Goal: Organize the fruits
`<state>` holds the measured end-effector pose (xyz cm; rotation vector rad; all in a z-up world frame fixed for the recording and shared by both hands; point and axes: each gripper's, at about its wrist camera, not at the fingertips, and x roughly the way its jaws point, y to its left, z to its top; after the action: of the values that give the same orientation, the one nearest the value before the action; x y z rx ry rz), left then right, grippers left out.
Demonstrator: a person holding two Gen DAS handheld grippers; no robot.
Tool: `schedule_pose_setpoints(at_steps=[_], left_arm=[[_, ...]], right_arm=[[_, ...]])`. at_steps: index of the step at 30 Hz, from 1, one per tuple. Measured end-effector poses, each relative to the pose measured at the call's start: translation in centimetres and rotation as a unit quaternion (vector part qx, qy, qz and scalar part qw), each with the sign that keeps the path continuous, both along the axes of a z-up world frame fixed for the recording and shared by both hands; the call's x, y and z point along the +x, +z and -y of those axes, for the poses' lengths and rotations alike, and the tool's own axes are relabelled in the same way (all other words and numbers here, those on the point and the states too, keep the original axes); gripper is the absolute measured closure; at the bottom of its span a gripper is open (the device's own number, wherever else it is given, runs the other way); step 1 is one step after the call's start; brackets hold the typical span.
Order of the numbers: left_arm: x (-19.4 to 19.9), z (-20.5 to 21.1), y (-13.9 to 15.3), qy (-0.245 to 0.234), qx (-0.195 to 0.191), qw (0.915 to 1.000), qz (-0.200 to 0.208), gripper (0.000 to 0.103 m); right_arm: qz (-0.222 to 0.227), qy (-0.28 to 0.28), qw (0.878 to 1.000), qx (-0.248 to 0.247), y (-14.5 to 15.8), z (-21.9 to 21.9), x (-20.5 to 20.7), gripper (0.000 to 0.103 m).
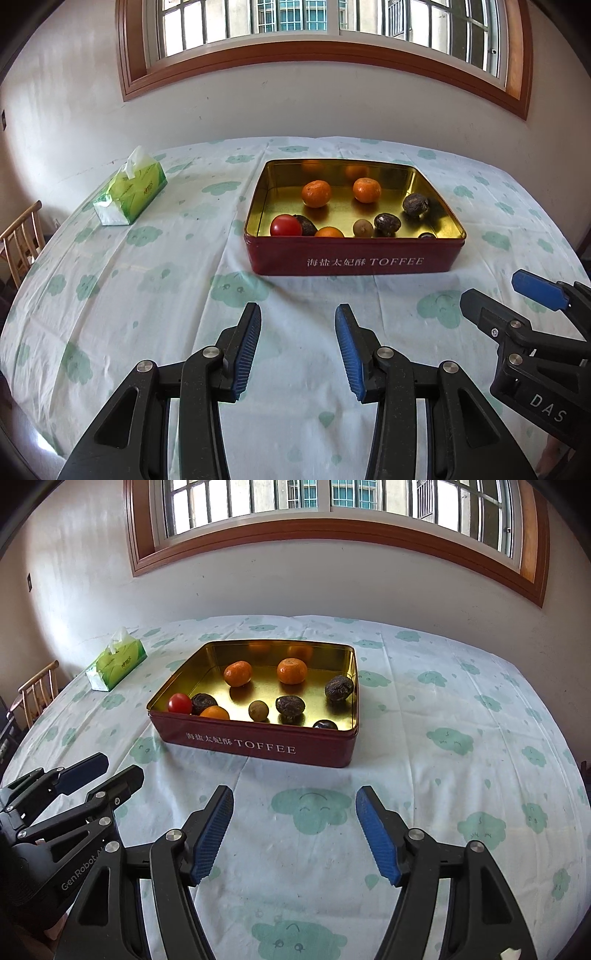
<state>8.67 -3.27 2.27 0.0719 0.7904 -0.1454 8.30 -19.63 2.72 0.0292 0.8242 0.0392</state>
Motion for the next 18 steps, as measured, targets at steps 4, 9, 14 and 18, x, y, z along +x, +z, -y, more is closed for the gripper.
schedule_pose_setpoints(at_steps=[4,9,14,18], left_arm=[[-1.6,-0.2,0.0,0.008,0.002,1.0000,0.003,0.060],[-2.6,-0.4,0.1,0.013,0.001,0.9999,0.004,0.060],[-2.9,-0.2,0.0,0.012,0.004,0.9999,0.003,0.060],[-2.9,-0.2,-0.2,0.012,0.003,0.9999,-0.001,0.060]], right_arm=[[0.007,-0.002,1.000,-0.014,0.0,-0.5,-1.5,0.037],[0.013,0.002,1.000,-0.018,0.3,-1.0,-2.5,0.037],[0.017,0.003,1.000,-0.020,0.5,-1.1,-2.6,0.037],[0.014,0.001,1.000,-0.019,0.3,-0.9,-2.7,0.037]])
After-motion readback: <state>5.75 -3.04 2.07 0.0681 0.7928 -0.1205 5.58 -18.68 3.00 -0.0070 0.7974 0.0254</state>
